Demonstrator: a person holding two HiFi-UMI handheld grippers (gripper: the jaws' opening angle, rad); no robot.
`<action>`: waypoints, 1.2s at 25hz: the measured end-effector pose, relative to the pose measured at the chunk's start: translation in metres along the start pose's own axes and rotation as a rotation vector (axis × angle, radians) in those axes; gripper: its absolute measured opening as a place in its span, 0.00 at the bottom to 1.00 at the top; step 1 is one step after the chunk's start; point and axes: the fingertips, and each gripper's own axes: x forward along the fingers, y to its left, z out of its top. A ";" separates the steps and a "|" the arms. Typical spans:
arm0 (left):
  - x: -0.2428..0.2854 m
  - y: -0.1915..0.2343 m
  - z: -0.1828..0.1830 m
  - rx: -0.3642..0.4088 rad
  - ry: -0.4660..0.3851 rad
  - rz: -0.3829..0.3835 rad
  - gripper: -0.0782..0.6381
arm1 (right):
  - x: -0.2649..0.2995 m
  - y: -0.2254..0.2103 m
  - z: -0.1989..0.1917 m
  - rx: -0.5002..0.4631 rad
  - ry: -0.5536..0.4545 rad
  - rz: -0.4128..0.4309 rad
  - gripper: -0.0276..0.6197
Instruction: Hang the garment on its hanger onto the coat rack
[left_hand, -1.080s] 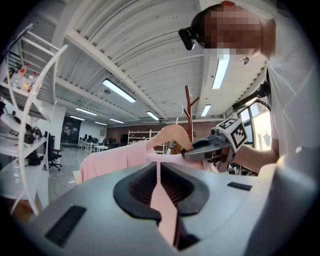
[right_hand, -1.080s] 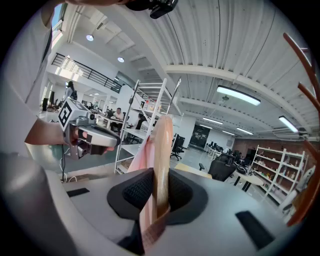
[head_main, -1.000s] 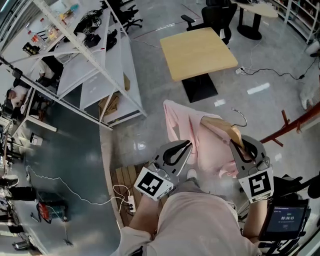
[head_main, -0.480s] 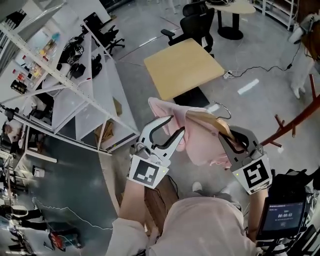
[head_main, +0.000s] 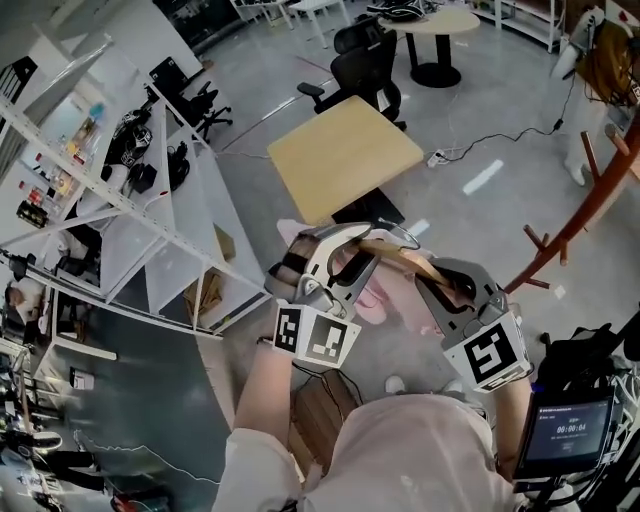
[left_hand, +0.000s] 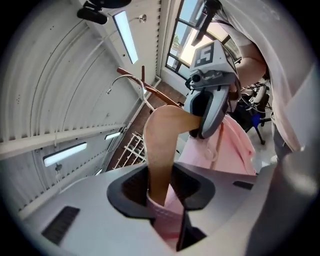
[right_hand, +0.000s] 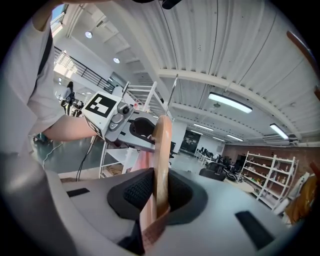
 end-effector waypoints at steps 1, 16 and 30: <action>0.002 -0.003 0.001 0.000 0.001 -0.007 0.27 | -0.002 -0.001 -0.002 0.001 0.006 -0.002 0.15; 0.057 -0.020 0.049 -0.010 -0.054 -0.218 0.26 | -0.048 -0.047 -0.020 0.000 0.093 -0.144 0.15; 0.118 0.025 0.143 0.128 -0.204 -0.288 0.26 | -0.109 -0.133 0.008 0.004 0.084 -0.329 0.15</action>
